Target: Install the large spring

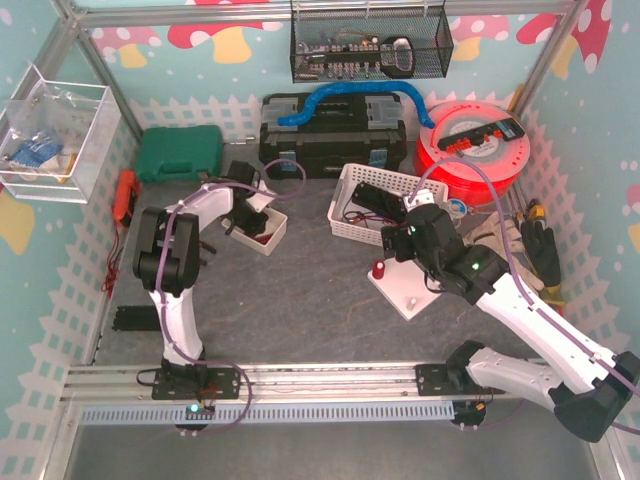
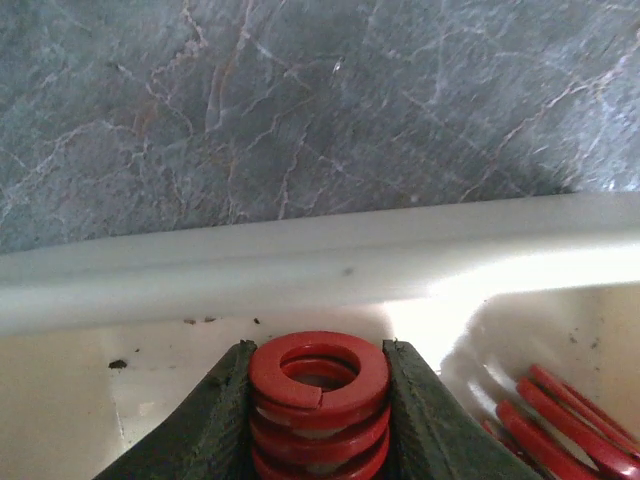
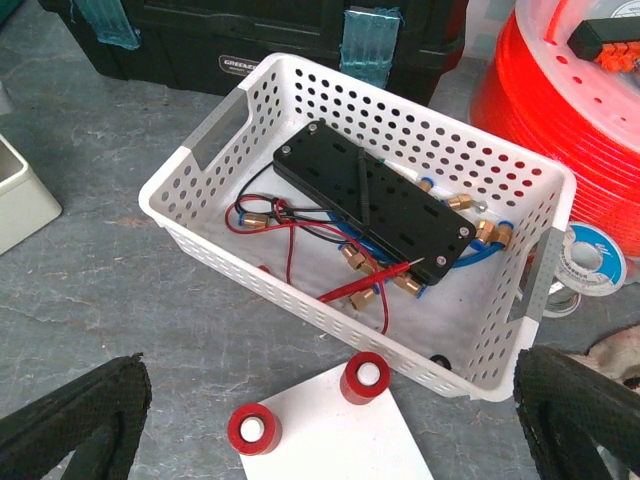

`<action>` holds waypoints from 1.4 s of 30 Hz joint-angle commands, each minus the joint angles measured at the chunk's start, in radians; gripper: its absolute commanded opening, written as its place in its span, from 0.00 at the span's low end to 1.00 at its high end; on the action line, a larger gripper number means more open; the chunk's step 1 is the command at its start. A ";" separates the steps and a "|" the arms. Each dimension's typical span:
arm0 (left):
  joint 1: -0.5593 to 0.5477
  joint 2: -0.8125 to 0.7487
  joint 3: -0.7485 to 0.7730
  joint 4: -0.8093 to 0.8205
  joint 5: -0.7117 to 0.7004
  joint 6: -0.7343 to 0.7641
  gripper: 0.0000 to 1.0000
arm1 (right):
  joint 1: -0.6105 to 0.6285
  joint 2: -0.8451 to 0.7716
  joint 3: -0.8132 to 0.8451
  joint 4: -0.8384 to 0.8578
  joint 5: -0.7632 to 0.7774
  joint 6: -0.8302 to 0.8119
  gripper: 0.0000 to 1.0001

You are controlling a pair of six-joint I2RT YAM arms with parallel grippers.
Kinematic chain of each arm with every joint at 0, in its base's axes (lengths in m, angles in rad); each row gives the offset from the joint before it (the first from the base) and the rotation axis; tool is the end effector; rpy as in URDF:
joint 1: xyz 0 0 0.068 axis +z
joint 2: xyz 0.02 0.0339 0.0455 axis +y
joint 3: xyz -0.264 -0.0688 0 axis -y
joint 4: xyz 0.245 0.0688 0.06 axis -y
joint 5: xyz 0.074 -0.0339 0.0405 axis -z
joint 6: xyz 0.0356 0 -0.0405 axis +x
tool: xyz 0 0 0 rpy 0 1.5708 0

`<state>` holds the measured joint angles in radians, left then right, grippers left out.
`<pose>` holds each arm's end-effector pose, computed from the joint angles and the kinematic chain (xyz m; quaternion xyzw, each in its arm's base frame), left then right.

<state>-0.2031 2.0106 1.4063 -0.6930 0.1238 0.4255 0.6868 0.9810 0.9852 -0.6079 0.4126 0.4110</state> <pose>0.3886 -0.0845 0.1573 0.3137 0.9377 -0.0458 0.1420 0.1681 0.1194 0.3334 -0.0248 0.8714 0.0827 0.4828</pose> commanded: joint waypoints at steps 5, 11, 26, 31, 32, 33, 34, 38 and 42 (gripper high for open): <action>-0.014 -0.070 0.045 0.034 0.051 -0.059 0.15 | -0.003 -0.020 -0.003 0.012 -0.018 -0.028 0.98; -0.023 -0.193 0.055 0.141 0.149 -0.212 0.11 | -0.003 -0.011 -0.027 0.138 -0.152 -0.070 0.98; -0.225 -0.611 -0.337 0.802 0.153 -0.718 0.07 | -0.003 0.208 -0.131 0.792 -0.358 -0.094 0.95; -0.448 -0.751 -0.673 1.153 0.006 -0.339 0.05 | -0.015 0.180 -0.064 0.688 -0.428 0.007 0.90; -0.475 -0.771 -0.749 1.232 0.010 -0.258 0.05 | -0.015 0.170 -0.015 0.586 -0.429 0.057 0.90; -0.499 -0.791 -0.813 1.300 0.011 -0.187 0.05 | -0.015 0.146 0.013 0.498 -0.442 0.085 0.91; -0.520 -0.809 -0.868 1.367 0.015 -0.112 0.05 | -0.015 0.118 0.021 0.441 -0.472 0.109 0.92; -0.585 -0.851 -0.932 1.376 -0.024 0.020 0.02 | -0.015 0.070 0.091 0.192 -0.593 0.119 0.86; -0.626 -0.900 -0.981 1.415 -0.051 0.069 0.02 | -0.015 0.070 0.106 0.030 -0.740 0.080 0.81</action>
<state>-0.7979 1.1843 0.4500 0.5331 0.1177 0.3489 0.6739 1.0409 1.0904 -0.3107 -0.1574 0.4904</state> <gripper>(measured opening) 0.305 0.823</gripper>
